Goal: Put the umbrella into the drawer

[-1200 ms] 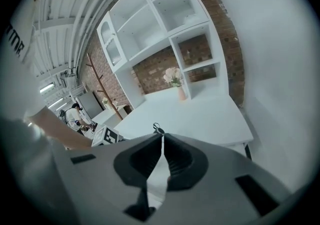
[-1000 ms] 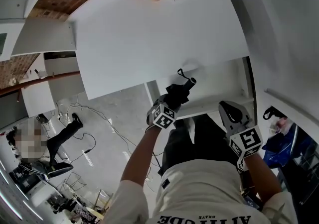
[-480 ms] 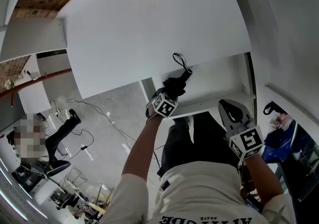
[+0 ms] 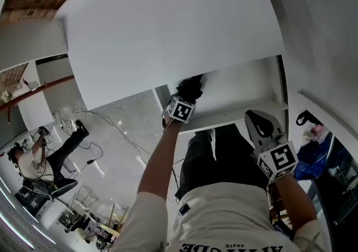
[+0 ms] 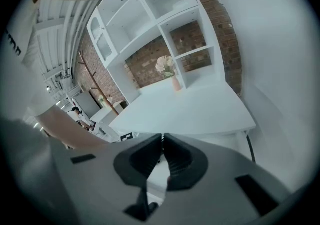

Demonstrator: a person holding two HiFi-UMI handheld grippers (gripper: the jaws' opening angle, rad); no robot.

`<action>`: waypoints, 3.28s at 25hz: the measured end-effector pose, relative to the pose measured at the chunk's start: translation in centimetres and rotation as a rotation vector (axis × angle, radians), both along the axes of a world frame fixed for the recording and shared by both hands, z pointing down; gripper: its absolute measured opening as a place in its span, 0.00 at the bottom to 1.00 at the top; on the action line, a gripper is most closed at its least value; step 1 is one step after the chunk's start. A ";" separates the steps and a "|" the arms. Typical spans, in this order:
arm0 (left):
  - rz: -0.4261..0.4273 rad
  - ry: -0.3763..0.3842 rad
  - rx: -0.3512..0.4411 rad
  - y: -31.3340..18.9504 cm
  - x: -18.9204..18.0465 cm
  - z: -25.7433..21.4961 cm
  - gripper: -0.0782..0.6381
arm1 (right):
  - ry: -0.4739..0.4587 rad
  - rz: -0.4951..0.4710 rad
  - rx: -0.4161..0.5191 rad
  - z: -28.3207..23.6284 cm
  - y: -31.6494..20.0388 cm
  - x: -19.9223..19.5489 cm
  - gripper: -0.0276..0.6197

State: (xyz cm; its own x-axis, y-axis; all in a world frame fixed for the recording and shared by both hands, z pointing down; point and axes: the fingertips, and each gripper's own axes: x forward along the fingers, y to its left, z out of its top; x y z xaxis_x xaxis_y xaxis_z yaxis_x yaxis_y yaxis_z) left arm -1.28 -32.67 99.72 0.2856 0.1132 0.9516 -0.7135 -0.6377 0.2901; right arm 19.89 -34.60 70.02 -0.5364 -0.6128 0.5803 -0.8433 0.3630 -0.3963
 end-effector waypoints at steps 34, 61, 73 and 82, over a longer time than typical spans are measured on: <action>-0.046 0.000 0.113 -1.2 -1.0 -5.0 0.53 | -0.033 -0.040 -0.002 0.0 -0.1 -2.1 0.09; -0.274 0.261 0.533 3.6 -5.7 -25.5 0.27 | 0.082 -0.124 0.120 -7.4 6.8 -8.3 0.09; -0.362 0.351 0.630 11.1 -11.8 -32.1 0.18 | 0.141 -0.090 0.195 -11.4 14.0 -12.7 0.09; -0.424 0.393 0.700 16.6 -16.2 -35.4 0.15 | 0.178 -0.050 0.281 -14.4 18.8 -14.4 0.09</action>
State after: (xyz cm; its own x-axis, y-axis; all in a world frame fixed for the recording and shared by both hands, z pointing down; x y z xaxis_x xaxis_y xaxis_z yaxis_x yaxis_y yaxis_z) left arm -17.49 -16.05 64.36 0.4905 -0.6428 0.5885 -0.8600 -0.4662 0.2076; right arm 5.45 -15.75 55.58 -0.4748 -0.7379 0.4797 -0.8689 0.4795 -0.1225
